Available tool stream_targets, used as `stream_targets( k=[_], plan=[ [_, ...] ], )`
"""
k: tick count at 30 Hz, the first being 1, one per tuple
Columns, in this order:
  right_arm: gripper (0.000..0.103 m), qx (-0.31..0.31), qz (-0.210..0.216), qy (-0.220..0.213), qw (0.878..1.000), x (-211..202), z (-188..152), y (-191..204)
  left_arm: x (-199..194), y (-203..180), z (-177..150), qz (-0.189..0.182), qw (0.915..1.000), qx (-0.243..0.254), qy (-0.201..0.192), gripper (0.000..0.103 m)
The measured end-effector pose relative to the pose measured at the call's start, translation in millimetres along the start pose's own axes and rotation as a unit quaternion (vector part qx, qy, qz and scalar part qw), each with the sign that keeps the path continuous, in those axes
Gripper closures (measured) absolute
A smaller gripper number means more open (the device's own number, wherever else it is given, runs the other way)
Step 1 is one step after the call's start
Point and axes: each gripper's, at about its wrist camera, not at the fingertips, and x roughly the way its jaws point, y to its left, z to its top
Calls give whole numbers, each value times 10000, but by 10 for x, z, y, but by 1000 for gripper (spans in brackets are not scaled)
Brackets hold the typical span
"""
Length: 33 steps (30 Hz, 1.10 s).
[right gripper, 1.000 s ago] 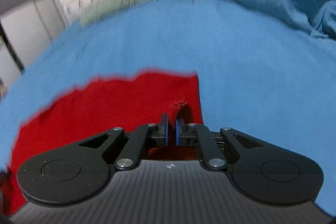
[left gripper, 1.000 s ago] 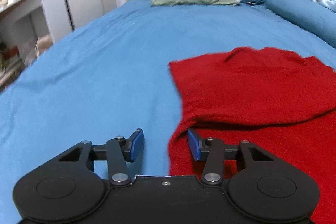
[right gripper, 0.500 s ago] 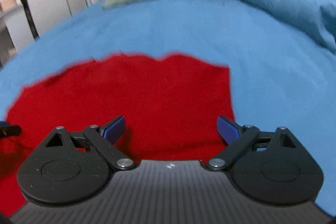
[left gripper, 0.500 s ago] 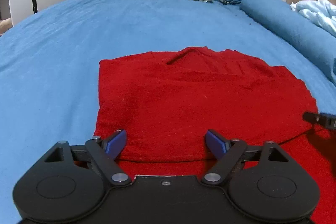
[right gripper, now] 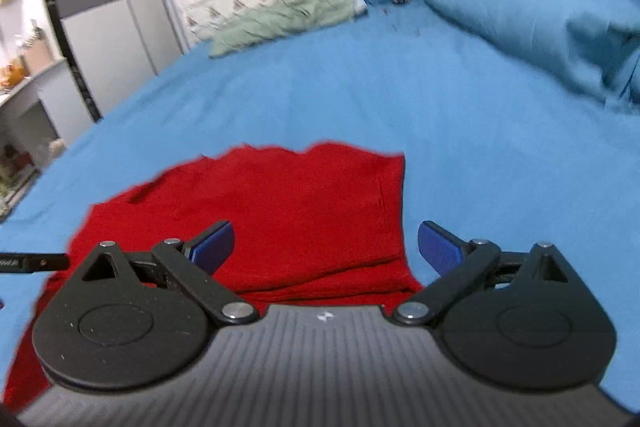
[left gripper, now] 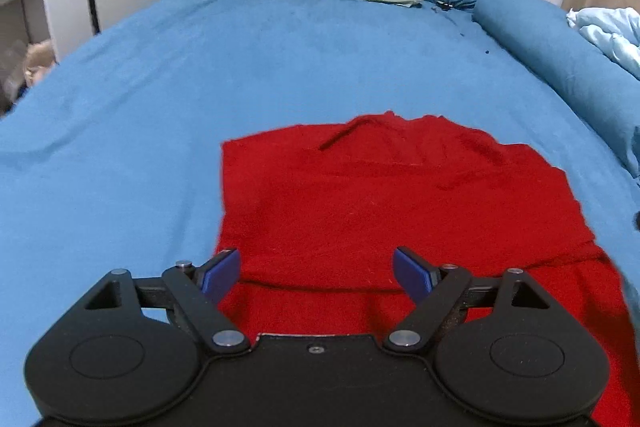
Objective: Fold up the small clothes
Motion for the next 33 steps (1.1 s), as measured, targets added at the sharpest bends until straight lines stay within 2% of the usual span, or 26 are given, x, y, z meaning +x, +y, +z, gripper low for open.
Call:
stream_targets(
  k=[2,6,8,12,15,19,24,27,29,31,33],
  plan=[
    [0,-71,60,-115,9999,-348,105,31,-305,-30,-5,42,9999,41,-107,16],
    [0,-403,49,-169,9990,-1000,239,108,-989,-70,-56,141,9991,77,-388,4],
    [0,-538,95,-215,9983,-1342,260,149,-1325,-59,-125,105,9986,9,-526,1],
    [0,-633,152,-163,9977,-1927,162,179,-1940,-16,-405,110,9966,-15,-818,0],
    [0,-584,231,31,9980,-2267,-18,165,-2194,67,-693,-21,9968,-142,-786,1],
    [0,-525,167,331,9979,-2557,-360,162,-2270,159,-1116,-205,9985,-218,-450,1],
    [0,-565,-25,789,9953,-2660,-892,150,-2099,213,-1650,-279,9993,-233,-13,4],
    [0,-541,-195,1130,9919,-2585,-1222,125,-1912,247,-1946,-315,9984,-316,347,18],
    [0,-484,-302,1318,9896,-2518,-1414,93,-1802,253,-2097,-206,9980,-307,506,25],
    [6,-414,-408,1462,9876,-2448,-1570,53,-1708,262,-2218,-119,9972,-325,666,32],
    [17,-292,-504,1580,9857,-2383,-1686,16,-1638,281,-2294,-107,9963,-383,765,39]
  ],
)
